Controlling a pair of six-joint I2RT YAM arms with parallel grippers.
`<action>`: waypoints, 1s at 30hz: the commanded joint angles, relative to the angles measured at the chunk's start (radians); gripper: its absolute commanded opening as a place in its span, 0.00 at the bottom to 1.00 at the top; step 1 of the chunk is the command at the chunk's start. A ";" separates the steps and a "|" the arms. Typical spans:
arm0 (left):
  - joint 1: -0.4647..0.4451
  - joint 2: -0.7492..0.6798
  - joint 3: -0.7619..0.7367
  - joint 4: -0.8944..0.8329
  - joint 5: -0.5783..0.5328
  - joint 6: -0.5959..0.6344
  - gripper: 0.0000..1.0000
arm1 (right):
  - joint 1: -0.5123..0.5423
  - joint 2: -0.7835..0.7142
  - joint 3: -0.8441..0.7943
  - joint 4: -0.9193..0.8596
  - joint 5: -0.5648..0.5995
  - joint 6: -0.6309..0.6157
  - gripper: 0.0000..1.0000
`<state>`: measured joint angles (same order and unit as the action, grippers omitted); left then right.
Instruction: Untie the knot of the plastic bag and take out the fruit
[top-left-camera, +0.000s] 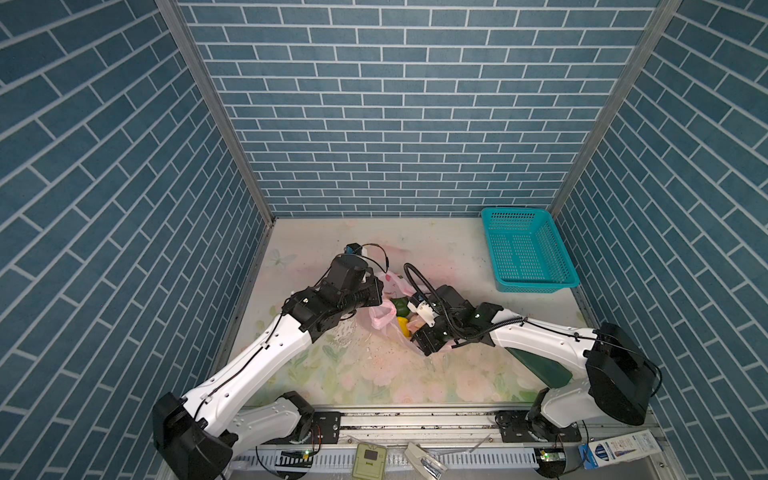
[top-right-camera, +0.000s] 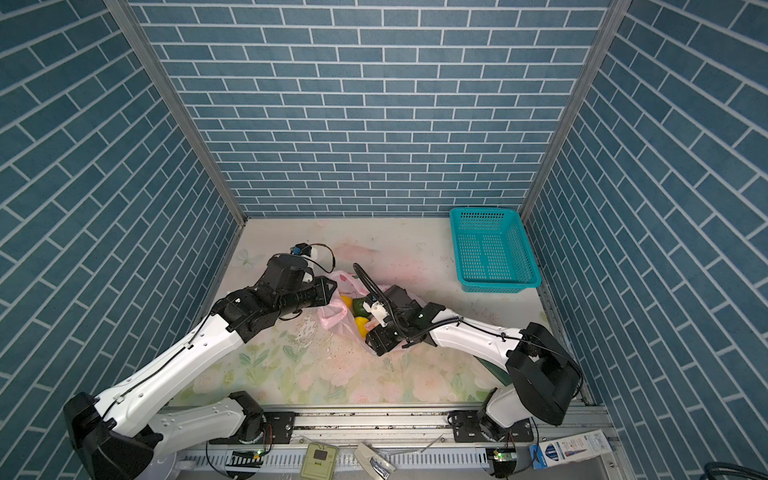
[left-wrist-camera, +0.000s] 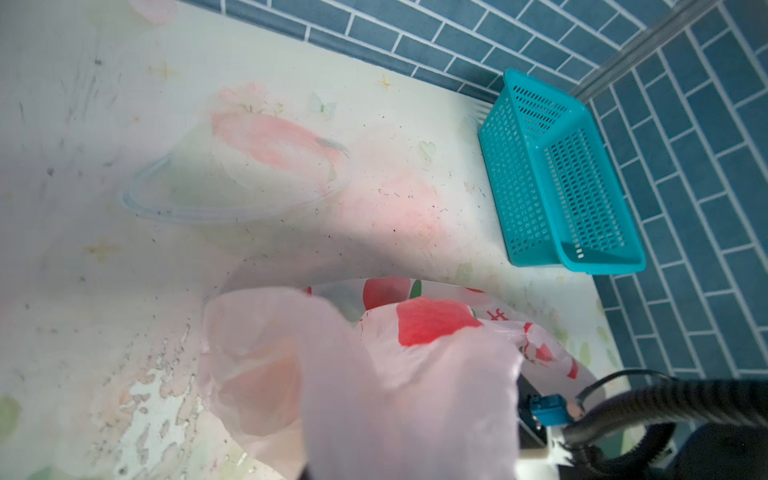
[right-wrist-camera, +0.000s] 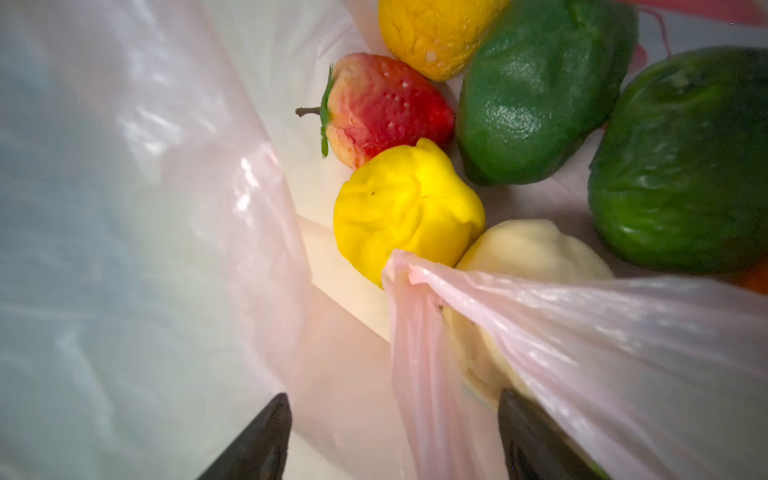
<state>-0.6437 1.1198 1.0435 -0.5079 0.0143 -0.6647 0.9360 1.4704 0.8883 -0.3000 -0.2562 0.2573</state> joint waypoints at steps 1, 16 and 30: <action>-0.005 -0.021 -0.034 0.030 0.033 -0.013 0.55 | 0.001 -0.010 0.012 -0.019 0.015 -0.032 0.78; -0.039 0.028 -0.097 -0.012 -0.086 -0.098 0.55 | -0.002 -0.021 0.021 0.023 0.028 -0.002 0.80; -0.041 0.075 0.027 -0.114 -0.062 -0.005 0.00 | -0.070 0.054 0.171 0.061 0.009 0.063 0.86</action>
<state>-0.6792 1.2133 1.0290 -0.5735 -0.0658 -0.7094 0.8898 1.4872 0.9825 -0.2806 -0.2428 0.2756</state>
